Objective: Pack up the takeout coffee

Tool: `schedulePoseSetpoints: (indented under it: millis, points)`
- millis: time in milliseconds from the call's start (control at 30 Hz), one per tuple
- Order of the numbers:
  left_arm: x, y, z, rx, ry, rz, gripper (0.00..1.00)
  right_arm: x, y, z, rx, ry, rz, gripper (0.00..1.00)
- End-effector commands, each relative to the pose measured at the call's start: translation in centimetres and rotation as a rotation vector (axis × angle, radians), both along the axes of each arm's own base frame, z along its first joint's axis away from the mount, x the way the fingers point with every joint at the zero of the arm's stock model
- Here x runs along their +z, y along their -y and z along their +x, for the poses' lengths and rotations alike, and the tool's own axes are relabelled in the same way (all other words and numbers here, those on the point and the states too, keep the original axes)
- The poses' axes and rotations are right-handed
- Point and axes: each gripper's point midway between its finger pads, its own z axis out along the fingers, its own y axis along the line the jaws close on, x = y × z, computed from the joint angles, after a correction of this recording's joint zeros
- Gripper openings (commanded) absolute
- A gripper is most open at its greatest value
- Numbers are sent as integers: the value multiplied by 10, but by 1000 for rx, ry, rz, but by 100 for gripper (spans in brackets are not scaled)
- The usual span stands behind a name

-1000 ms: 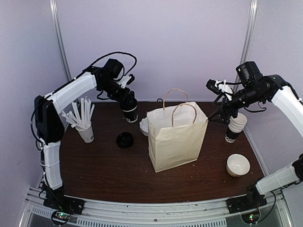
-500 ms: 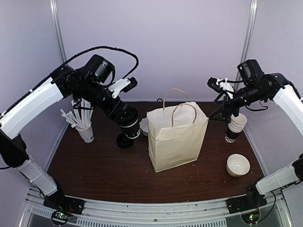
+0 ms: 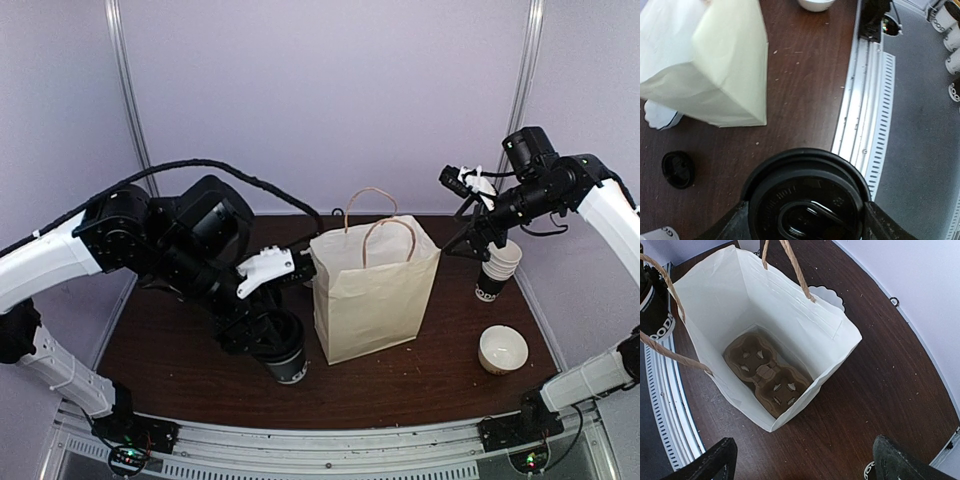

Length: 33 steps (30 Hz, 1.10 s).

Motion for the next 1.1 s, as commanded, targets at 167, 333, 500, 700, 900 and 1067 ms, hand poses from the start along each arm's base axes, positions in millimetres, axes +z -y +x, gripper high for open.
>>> schedulePoseSetpoints:
  millis: [167, 333, 500, 700, 900, 1067]
  points:
    - [-16, 99, -31, -219, 7, -127, 75, 3, 13, 3, -64, -10, 23, 98]
    - [-46, 150, -24, -290, 8, -96, 75, 1, 25, 17, -137, 2, 14, 98]
    - [-91, 186, -11, -300, 13, -24, 75, 1, 32, 26, -190, 10, 22, 98]
    - [-107, 216, -9, -326, -10, -35, 76, -1, 34, 19, -192, 20, 25, 98]
    - [-117, 226, -7, -325, -32, 3, 85, -4, 33, 17, -185, 15, 28, 98]
    - [-113, 226, -7, -330, -31, 1, 97, -1, 32, 16, -180, 10, 37, 98]
